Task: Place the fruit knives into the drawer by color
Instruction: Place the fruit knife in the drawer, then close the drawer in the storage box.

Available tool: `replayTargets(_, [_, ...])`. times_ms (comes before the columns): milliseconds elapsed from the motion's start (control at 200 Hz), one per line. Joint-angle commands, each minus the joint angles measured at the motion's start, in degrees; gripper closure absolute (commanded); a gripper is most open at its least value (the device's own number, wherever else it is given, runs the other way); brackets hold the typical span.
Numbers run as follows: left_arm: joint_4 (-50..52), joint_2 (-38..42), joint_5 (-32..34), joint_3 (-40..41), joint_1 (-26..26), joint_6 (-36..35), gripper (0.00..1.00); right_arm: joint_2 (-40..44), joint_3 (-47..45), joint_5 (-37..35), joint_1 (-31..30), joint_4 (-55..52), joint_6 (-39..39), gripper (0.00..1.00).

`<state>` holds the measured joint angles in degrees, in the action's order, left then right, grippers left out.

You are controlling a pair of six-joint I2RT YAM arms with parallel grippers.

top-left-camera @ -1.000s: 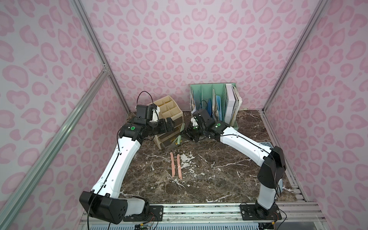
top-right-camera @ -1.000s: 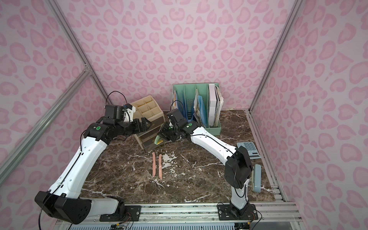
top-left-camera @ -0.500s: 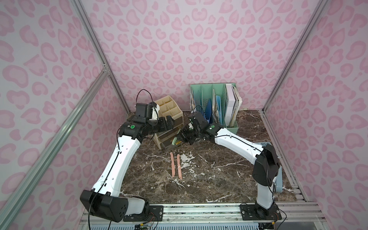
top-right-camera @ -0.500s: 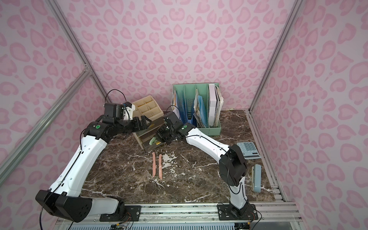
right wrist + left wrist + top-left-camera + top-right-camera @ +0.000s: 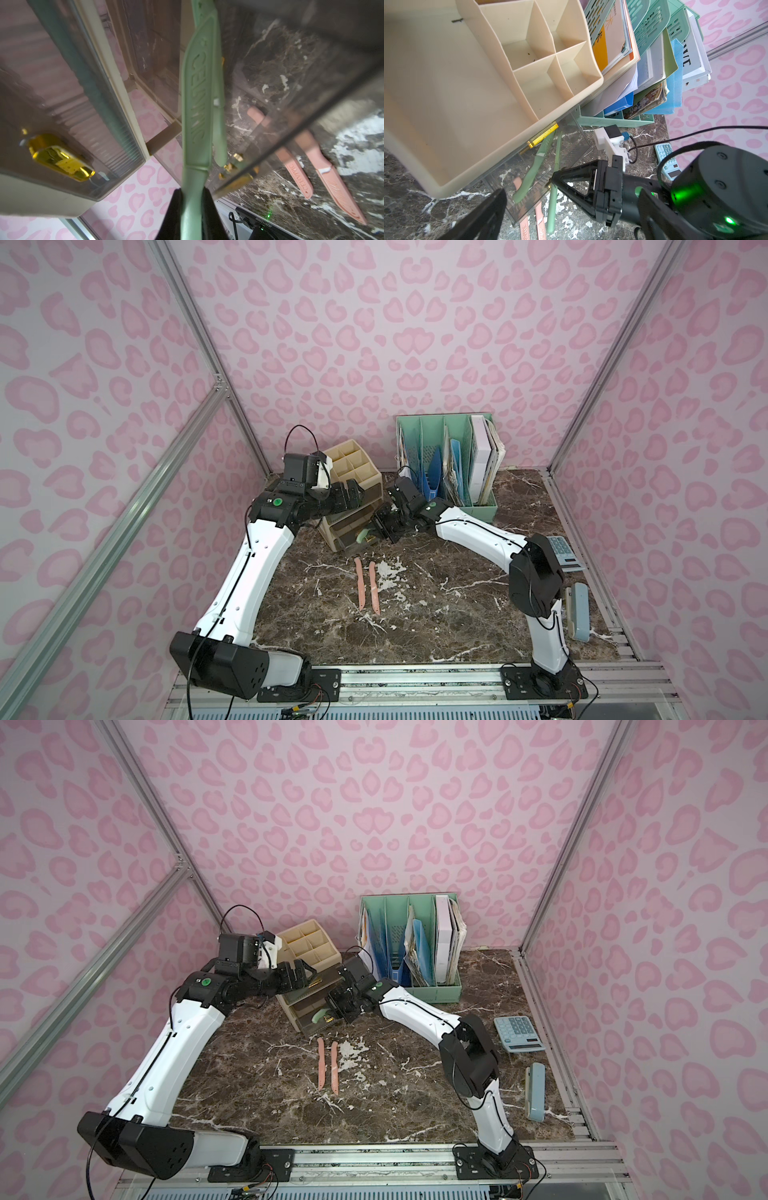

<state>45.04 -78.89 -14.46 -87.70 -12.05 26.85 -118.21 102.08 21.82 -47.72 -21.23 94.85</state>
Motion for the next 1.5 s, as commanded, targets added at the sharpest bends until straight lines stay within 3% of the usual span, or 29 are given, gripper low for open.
replayTargets(0, [-0.3,0.3,-0.3,0.4,0.1,0.0,0.01,-0.2,0.6,0.2,0.1,1.9,-0.3,0.83])
replayTargets(145, [-0.4,1.3,-0.1,1.8,0.1,-0.2,0.01,-1.0,1.1,0.8,0.3,2.5,-0.6,0.62])
replayTargets(230, [-0.2,1.8,0.0,2.0,0.1,-0.3,0.01,-1.5,2.1,0.8,0.3,2.7,-1.6,0.54])
replayTargets(440, [1.3,2.4,3.7,0.3,0.1,-0.8,0.01,-0.2,2.6,1.2,0.4,2.2,-3.7,0.51])
replayTargets(740, [5.9,2.4,13.6,-2.8,0.8,0.7,0.02,8.3,-2.7,3.2,1.0,1.0,-9.5,0.61])
replayTargets(1145, [11.2,-4.4,19.5,-8.1,3.8,6.3,0.1,18.3,-21.5,7.8,3.3,3.1,-19.2,1.0])
replayTargets(1495, [13.2,-8.1,19.4,-9.7,5.7,7.8,0.16,14.8,-23.4,8.9,3.6,4.7,-25.0,1.0])
